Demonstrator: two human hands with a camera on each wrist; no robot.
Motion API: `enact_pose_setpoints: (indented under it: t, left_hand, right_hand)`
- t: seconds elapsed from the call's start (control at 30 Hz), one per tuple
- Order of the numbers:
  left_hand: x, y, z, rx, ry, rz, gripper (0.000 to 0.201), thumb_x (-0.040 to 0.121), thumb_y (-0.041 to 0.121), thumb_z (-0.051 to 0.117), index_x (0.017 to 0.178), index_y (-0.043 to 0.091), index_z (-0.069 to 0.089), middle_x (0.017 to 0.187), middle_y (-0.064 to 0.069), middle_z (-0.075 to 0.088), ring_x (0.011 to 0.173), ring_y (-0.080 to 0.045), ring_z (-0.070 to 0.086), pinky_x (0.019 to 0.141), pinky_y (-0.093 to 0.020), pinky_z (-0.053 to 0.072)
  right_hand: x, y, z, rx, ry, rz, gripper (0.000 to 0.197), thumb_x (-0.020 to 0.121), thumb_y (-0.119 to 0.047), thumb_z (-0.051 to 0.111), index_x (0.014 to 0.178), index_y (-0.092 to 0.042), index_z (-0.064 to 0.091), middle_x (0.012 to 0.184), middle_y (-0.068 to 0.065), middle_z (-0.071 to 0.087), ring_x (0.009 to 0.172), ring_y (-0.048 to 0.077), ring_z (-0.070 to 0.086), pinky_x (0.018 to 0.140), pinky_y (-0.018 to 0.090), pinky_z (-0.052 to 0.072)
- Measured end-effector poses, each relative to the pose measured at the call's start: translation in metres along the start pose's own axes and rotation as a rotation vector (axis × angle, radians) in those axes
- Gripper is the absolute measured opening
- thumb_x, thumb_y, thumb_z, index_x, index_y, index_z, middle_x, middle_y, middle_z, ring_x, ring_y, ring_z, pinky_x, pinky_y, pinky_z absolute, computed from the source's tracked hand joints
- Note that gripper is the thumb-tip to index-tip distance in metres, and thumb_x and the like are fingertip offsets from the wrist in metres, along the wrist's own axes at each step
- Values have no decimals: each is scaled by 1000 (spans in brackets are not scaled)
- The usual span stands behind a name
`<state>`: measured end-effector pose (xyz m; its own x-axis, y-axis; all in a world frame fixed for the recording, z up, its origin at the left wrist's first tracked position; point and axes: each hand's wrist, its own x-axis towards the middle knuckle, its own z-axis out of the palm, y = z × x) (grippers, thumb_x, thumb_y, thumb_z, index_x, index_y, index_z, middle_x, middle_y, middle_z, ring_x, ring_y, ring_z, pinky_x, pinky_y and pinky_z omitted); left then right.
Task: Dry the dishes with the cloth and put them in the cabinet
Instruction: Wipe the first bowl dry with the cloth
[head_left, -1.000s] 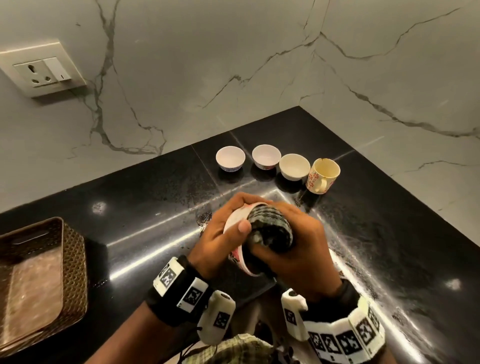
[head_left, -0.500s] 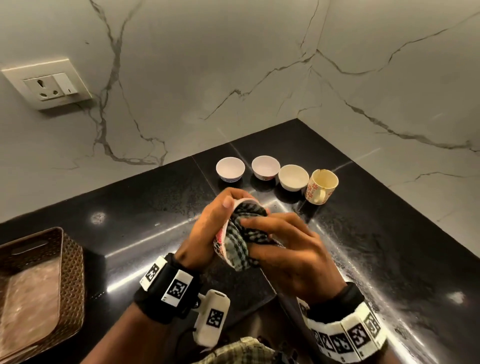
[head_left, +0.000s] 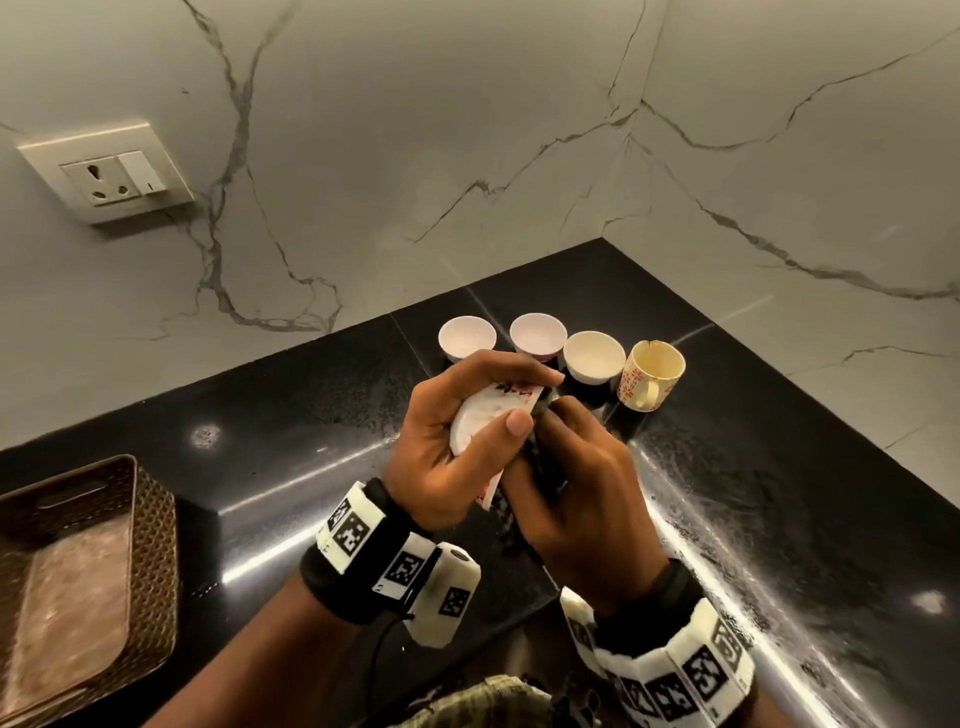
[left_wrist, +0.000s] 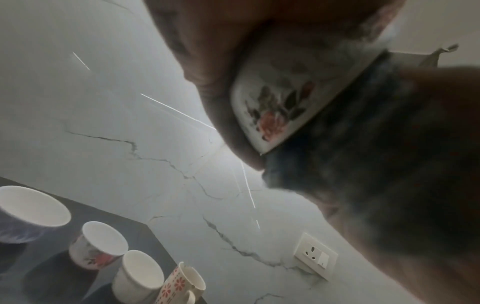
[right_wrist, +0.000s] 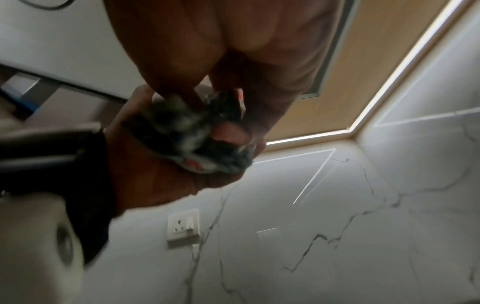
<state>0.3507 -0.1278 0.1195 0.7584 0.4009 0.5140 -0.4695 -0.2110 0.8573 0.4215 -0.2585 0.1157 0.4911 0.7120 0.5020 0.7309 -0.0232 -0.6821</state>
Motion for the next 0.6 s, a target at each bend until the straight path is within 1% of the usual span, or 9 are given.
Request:
enact_pose_setpoints:
  t: [0.1, 0.2, 0.23, 0.27, 0.33, 0.4, 0.43, 0.53, 0.6]
  left_hand:
    - [2, -1, 5, 82, 8, 109, 39, 89, 21, 56, 111, -10, 65, 114, -25, 67, 107, -42, 67, 85, -59, 55]
    - [0, -6, 7, 157, -29, 186, 54, 97, 40, 55, 110, -10, 68, 116, -23, 68, 110, -39, 68, 84, -56, 56]
    - [-2, -7, 8, 120, -30, 173, 58, 98, 44, 53, 111, -11, 67, 117, -24, 68, 109, -40, 68, 84, -57, 56]
    - [-3, -8, 10, 53, -17, 138, 61, 99, 46, 53, 112, -12, 65, 117, -26, 67, 107, -43, 67, 84, -59, 55]
    - [-5, -8, 14, -86, 44, 81, 60, 99, 47, 55, 115, -11, 62, 115, -29, 66, 103, -47, 67, 85, -62, 55]
    - [-4, -6, 15, -133, 79, 53, 57, 99, 47, 56, 117, -7, 62, 114, -29, 67, 103, -49, 66, 86, -63, 54]
    - [-3, -3, 15, -115, 71, 63, 56, 99, 46, 56, 117, -7, 63, 114, -28, 67, 105, -48, 66, 87, -63, 54]
    - [2, 0, 9, 40, -14, 150, 58, 100, 43, 53, 115, -12, 63, 118, -26, 66, 112, -41, 65, 90, -54, 55]
    - [3, 0, 6, 159, -64, 247, 52, 98, 41, 54, 113, -7, 67, 119, -25, 65, 113, -38, 66, 88, -49, 56]
  right_hand:
    - [7, -9, -14, 406, -106, 154, 20, 99, -19, 59, 108, -9, 74, 103, 0, 75, 95, 19, 73, 80, 39, 60]
    - [11, -19, -35, 689, -237, 398, 29, 88, -16, 63, 67, -23, 80, 77, -14, 77, 77, -5, 71, 70, 14, 56]
    - [10, -20, -38, 818, -252, 481, 29, 81, -18, 61, 60, -27, 80, 72, -16, 76, 72, -7, 70, 66, 11, 54]
    - [8, -19, -40, 959, -282, 517, 24, 79, -19, 62, 68, -27, 82, 76, -8, 77, 76, -1, 72, 69, 14, 56]
    - [2, -16, -36, 1142, -266, 456, 18, 89, -13, 68, 104, -13, 78, 103, 17, 75, 96, 28, 74, 83, 38, 61]
    - [-6, -7, -23, 1029, -115, 320, 25, 94, -8, 67, 118, -2, 69, 116, 27, 66, 108, 46, 65, 91, 59, 55]
    - [-7, -5, -17, 826, -20, 217, 22, 94, -6, 69, 115, -1, 70, 115, 23, 65, 108, 45, 64, 89, 61, 55]
    - [-6, -1, -5, 53, 183, -73, 18, 88, -9, 77, 105, -5, 75, 111, 8, 64, 101, 19, 65, 84, 32, 57]
    - [-7, -3, -3, -144, 179, -112, 16, 88, -15, 76, 101, -5, 75, 112, 8, 64, 95, 15, 65, 79, 25, 56]
